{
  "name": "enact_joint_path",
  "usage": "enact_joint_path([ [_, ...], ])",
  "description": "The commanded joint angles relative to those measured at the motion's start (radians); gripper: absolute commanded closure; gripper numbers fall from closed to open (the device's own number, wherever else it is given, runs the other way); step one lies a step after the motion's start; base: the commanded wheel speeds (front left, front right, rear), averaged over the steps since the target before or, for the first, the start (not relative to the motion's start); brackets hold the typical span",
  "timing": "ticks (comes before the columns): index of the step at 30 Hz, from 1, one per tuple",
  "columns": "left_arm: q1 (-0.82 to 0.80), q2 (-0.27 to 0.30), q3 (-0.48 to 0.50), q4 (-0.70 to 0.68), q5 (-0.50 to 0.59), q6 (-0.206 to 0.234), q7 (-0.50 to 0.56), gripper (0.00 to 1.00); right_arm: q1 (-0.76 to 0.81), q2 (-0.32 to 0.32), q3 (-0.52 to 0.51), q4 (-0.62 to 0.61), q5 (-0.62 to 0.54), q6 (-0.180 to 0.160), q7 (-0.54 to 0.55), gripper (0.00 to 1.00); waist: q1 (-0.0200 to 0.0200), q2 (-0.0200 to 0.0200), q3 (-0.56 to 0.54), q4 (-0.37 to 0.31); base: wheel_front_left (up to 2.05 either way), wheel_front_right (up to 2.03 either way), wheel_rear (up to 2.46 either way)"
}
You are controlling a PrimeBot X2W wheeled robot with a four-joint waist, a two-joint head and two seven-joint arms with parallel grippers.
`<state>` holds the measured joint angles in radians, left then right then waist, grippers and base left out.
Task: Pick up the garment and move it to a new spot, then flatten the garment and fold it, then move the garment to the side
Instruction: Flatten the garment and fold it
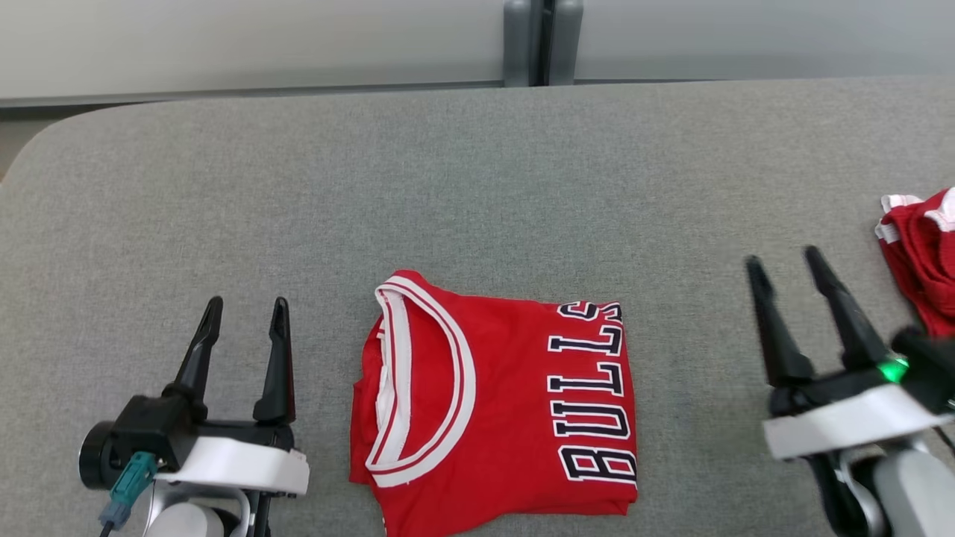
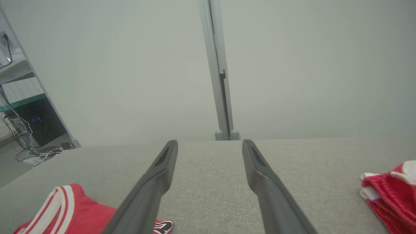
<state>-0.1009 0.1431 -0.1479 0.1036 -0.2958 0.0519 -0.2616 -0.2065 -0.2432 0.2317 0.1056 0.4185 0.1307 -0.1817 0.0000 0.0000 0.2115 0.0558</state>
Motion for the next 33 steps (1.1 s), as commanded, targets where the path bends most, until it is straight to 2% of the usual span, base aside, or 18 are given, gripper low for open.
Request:
enact_joint_path([
  [1, 0.019, 0.01, 0.006, -0.001, 0.003, -0.004, -0.004, 0.0, 0.05, -0.007, -0.057, -0.018, -0.021, 0.0, 0.015, 0.0, 0.0, 0.0, -0.016, -0.009, 0.0, 0.0, 0.0],
  [5, 0.046, 0.026, 0.012, 0.003, 0.0, -0.004, -0.003, 0.0, 0.14, 0.005, -0.151, -0.061, -0.052, 0.0, 0.042, 0.0, 0.0, 0.0, -0.047, -0.021, 0.0, 0.0, 0.0],
  [10, 0.093, 0.039, 0.012, 0.009, -0.011, -0.002, 0.019, 0.0, 0.231, 0.023, -0.195, -0.1, -0.074, 0.0, 0.081, 0.0, 0.0, 0.0, -0.117, -0.029, 0.0, 0.0, 0.0],
  [22, 0.188, 0.062, 0.023, -0.02, -0.03, 0.016, 0.049, 0.0, 0.359, 0.064, -0.229, -0.176, -0.103, 0.0, 0.139, 0.0, 0.0, 0.0, -0.21, -0.03, 0.0, 0.0, 0.0],
  [33, 0.211, 0.07, 0.011, -0.056, -0.033, 0.026, 0.071, 0.0, 0.396, 0.076, -0.244, -0.23, -0.134, 0.0, 0.192, 0.0, 0.0, 0.0, -0.22, -0.028, 0.0, 0.0, 0.0],
])
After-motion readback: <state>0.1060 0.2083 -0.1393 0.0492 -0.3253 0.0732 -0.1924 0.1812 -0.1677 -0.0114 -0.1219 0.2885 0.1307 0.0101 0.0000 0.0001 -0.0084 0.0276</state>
